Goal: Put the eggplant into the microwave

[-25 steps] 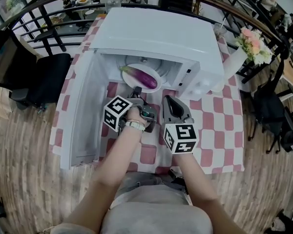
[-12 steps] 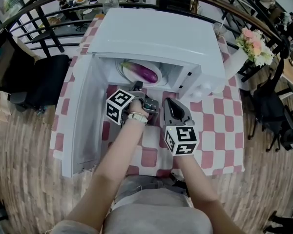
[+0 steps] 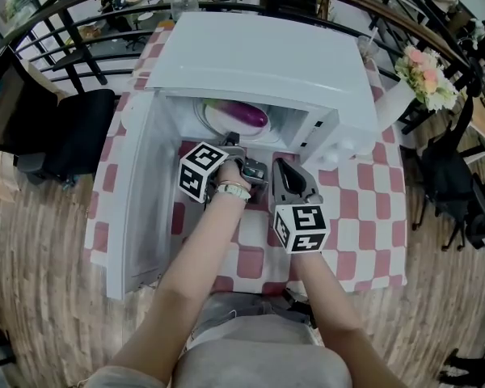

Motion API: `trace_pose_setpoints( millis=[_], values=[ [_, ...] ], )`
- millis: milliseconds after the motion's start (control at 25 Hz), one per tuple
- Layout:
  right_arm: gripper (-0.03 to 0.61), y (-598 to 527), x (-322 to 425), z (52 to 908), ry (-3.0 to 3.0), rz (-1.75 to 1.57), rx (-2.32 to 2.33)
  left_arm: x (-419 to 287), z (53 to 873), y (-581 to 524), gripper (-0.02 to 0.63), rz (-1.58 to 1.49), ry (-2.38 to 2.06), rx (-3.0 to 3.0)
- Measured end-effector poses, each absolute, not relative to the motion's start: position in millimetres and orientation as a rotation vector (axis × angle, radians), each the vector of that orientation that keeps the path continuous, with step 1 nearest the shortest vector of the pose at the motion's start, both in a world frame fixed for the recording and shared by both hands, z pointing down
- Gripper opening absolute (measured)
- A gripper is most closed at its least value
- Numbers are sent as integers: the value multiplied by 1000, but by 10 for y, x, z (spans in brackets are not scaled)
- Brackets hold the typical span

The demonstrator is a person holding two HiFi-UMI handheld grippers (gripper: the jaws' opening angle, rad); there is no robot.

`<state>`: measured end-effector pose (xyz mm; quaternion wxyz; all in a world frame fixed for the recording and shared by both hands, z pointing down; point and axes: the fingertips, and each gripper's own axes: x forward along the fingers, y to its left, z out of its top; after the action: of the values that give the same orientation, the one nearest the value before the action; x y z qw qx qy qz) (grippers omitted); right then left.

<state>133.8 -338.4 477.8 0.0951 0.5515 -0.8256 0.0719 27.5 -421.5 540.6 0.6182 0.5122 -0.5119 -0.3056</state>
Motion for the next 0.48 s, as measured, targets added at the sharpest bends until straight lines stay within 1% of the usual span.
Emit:
trace_pose_setpoints(
  millis=[40, 80, 160, 200, 240, 320, 400, 480],
  values=[
    [25, -3391, 1343, 4778, -2445, 214, 1637, 280, 5396, -4202, 15, -694, -1179, 1183],
    [26, -3394, 1352, 4780, -2441, 216, 1639, 287, 5390, -4189, 30, -683, -1180, 1189],
    [26, -3394, 1372, 4793, -2431, 223, 1643, 310, 5428, -4154, 87, -648, -1177, 1179],
    [26, -3391, 1379, 4802, -2425, 227, 1644, 324, 5479, -4129, 139, -625, -1174, 1161],
    [26, -3386, 1384, 4810, -2421, 231, 1645, 337, 5536, -4101, 152, -605, -1170, 1141],
    [25, -3373, 1385, 4820, -2417, 237, 1643, 356, 5619, -4065, 203, -587, -1162, 1119],
    [25, -3364, 1388, 4830, -2412, 240, 1642, 377, 5651, -4069, 227, -591, -1151, 1110],
    [25, -3360, 1394, 4840, -2406, 243, 1644, 391, 5664, -4100, 233, -597, -1147, 1104]
  ],
)
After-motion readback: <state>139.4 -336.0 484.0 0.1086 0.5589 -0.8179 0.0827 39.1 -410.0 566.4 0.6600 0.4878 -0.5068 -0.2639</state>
